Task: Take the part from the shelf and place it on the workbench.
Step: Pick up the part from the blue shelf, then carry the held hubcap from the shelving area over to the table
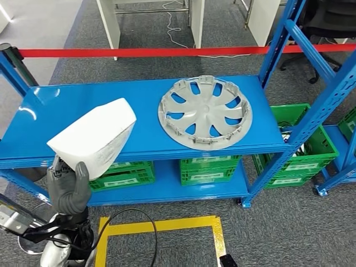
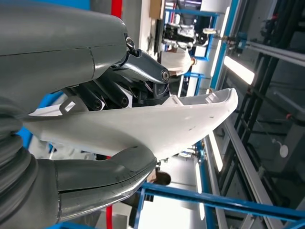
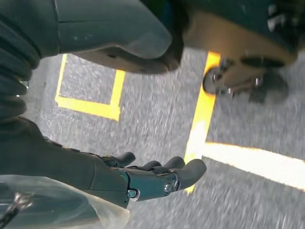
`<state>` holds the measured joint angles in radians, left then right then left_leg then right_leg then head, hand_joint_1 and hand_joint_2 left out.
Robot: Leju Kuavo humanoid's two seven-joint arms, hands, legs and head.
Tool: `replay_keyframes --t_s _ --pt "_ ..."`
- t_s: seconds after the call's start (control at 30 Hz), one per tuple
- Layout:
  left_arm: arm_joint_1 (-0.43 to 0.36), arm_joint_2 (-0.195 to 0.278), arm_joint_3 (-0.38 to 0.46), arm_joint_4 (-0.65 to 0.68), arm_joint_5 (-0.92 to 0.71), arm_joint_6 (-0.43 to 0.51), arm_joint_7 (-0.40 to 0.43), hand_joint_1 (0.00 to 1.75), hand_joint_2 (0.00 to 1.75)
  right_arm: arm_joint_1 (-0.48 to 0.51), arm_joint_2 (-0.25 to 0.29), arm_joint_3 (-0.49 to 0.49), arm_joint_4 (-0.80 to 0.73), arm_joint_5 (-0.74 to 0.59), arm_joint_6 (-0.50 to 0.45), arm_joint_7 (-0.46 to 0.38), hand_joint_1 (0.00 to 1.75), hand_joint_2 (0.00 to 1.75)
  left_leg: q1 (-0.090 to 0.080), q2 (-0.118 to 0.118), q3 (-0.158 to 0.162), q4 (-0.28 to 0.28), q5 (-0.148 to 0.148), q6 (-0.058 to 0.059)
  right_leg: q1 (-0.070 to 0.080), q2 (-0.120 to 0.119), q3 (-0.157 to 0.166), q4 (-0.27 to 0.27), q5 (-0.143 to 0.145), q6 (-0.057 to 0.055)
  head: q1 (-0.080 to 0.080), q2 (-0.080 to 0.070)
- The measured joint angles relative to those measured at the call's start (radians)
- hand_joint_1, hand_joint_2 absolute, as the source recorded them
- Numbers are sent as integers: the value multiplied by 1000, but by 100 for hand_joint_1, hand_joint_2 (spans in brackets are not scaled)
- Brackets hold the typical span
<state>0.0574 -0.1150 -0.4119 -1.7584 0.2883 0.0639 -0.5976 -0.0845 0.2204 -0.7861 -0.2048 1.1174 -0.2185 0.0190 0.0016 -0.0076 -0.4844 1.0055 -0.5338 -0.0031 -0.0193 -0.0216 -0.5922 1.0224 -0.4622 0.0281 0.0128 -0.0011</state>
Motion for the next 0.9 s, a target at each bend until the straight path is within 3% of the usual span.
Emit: replay_keyframes --t_s 0.07,0.1,0.13,0.2,0.23,0.27,0.3,0.33,0.37,0.4,0.43,0.5,0.57,0.6,0.67,0.73,0.77,0.83,0.9 --pt "8 -1 3 -6 -4 -2 2 175 175 1 5 0 2 -6 0 -9 0 175 2 1 -11 -5 13 12 -1 2 -8 1 2 12 0 0" --pt "10 -2 4 -7 -5 -5 3 175 175 1 6 0 2 -11 18 -12 0 175 3 3 -19 -8 21 21 -1 5 -18 14 -17 16 2 0" --pt "10 -3 4 -7 -4 -10 3 175 175 2 6 0 3 -17 41 -16 0 175 5 4 -29 -10 32 30 -1 8 -32 44 -53 19 4 0" --pt "10 -3 5 -7 -4 -18 4 175 175 0 6 -2 3 -26 84 -26 0 175 3 6 -55 -10 52 40 0 15 -71 161 -145 21 7 0" --pt "11 -4 5 -6 -4 -21 4 175 175 -1 6 -3 3 -29 97 -29 0 175 1 6 -70 -10 63 41 0 17 -83 223 -174 21 7 0" --pt "11 -4 5 -6 -3 -23 4 175 175 -1 5 -4 3 -31 105 -31 0 175 -1 6 -85 -8 73 41 0 17 -86 264 -179 21 7 0" --pt "11 -4 5 -6 -3 -25 3 175 175 -1 5 -5 3 -34 109 -33 0 175 -2 6 -98 -7 83 41 0 18 -72 273 -160 20 7 0" --pt "11 -4 5 -6 -3 -26 3 175 175 0 5 -6 3 -35 111 -33 0 175 -3 5 -112 -4 91 39 0 18 -41 245 -128 19 7 0" --pt "11 -4 5 -6 -3 -27 3 175 175 1 5 -6 3 -37 114 -33 0 175 -3 5 -124 0 99 37 0 18 6 184 -98 16 7 0" --pt "11 -4 5 -6 -3 -29 2 175 175 1 6 -7 3 -37 118 -34 0 175 -4 4 -135 4 106 33 1 20 60 108 -87 14 7 0" --pt "11 -4 5 -6 -3 -31 2 175 175 1 6 -7 4 -37 124 -35 0 175 -5 3 -143 8 113 28 2 22 108 36 -89 11 6 0" --pt "10 -4 5 -6 0 -40 1 175 175 2 6 -8 4 -37 141 -37 0 175 -6 4 -151 11 129 16 7 26 145 -38 -110 5 6 0" --pt "10 -4 5 -6 12 -51 1 175 175 5 8 -8 7 -37 159 -35 0 175 -4 4 -156 11 140 5 7 23 129 -45 -101 -7 5 0" --pt "10 -4 5 -5 20 -57 1 175 175 6 8 -9 9 -38 166 -33 0 175 -2 3 -162 20 124 -1 6 21 121 -45 -91 -15 4 0" --pt "10 -3 5 -5 37 -72 1 175 175 6 12 -10 11 -38 172 -30 0 175 2 3 -183 91 36 -13 3 13 100 -46 -68 -28 0 0" --pt "10 -3 5 -4 52 -88 2 175 175 5 14 -10 11 -38 172 -28 0 175 5 4 -204 216 -57 -21 4 9 75 -43 -45 -32 -3 0" --pt "10 -3 5 -3 56 -95 3 175 175 5 15 -10 11 -37 171 -28 0 175 5 4 -205 265 -72 -23 5 7 61 -39 -34 -32 -2 0" --pt "10 -3 6 0 60 -103 4 175 175 3 16 -11 11 -37 171 -28 0 175 6 4 -167 270 -38 -23 5 4 26 -28 -16 -31 -2 0" --pt "8 -4 7 1 63 -107 5 175 175 0 17 -11 11 -37 170 -28 0 175 5 4 -74 151 3 -17 6 4 -4 -15 -1 -26 -3 0"
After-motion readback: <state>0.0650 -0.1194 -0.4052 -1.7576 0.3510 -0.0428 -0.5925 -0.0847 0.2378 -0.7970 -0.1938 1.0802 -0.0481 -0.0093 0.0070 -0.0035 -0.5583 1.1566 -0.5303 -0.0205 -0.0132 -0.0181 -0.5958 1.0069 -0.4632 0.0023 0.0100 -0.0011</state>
